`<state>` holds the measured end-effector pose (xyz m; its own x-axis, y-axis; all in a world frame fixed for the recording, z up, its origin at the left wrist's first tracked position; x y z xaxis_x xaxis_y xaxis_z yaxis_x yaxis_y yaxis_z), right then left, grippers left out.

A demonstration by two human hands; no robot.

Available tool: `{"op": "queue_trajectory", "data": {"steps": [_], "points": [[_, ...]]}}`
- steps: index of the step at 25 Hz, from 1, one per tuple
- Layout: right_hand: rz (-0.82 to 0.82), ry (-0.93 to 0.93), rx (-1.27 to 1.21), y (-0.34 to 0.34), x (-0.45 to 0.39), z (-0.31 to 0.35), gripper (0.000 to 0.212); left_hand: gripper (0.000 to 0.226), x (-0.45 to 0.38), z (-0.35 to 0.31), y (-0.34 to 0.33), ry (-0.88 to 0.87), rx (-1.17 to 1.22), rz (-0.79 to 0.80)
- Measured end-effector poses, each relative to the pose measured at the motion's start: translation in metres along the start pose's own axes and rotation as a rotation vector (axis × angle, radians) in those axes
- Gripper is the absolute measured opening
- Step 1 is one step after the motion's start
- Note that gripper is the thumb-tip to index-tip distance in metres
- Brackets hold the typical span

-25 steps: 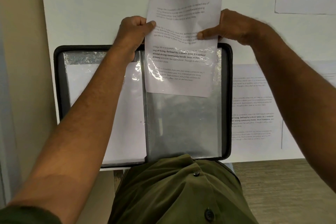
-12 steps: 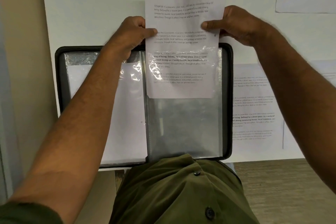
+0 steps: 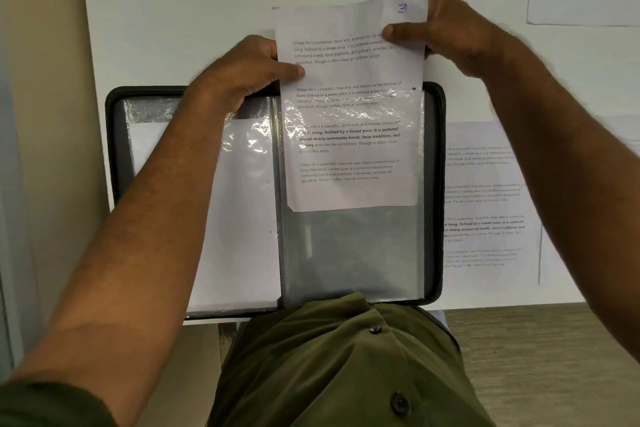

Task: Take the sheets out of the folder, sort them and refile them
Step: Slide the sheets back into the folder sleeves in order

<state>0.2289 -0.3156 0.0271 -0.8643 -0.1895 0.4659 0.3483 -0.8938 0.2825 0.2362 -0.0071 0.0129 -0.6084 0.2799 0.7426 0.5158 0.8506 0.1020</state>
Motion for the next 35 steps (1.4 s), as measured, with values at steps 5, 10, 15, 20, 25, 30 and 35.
{"op": "queue_trajectory", "data": {"steps": [5, 10, 15, 20, 25, 30, 35], "points": [[0.127, -0.082, 0.225, 0.002, -0.002, 0.004, 0.044, 0.026, 0.0, -0.002, -0.001, -0.037, 0.01, -0.074], [0.279, -0.122, 0.408, -0.003, -0.001, 0.017, 0.031, 0.019, -0.001, 0.003, -0.005, -0.038, 0.007, -0.112], [0.223, -0.008, 0.381, -0.016, -0.012, 0.036, 0.02, 0.027, -0.003, 0.002, 0.0, -0.024, -0.156, -0.062], [0.342, -0.007, 0.596, -0.032, -0.018, 0.041, 0.01, 0.019, -0.003, 0.001, 0.003, -0.058, -0.249, -0.035], [0.523, -0.054, 0.746, -0.051, -0.013, 0.044, 0.005, 0.011, -0.003, 0.01, 0.002, -0.137, -0.215, 0.031], [0.605, -0.102, 0.871, -0.07, -0.007, 0.051, 0.011, 0.014, -0.004, 0.007, -0.005, -0.127, -0.366, 0.115], [0.677, -0.138, 0.958, -0.082, -0.006, 0.05, 0.018, 0.016, -0.008, 0.009, -0.005, -0.155, -0.431, 0.143]]}}
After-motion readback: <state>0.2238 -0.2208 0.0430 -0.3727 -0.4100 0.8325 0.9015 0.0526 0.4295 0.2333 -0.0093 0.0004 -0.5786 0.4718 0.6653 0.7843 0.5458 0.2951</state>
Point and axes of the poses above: each hand's wrist, its own x-axis away from the middle knuckle, its own y-axis out of the back of the hand, z = x × y, the point moved 2 cm from there along -x, towards the middle knuckle, and after that the axes turned 6 degrees about y, right-handed, at the moved point
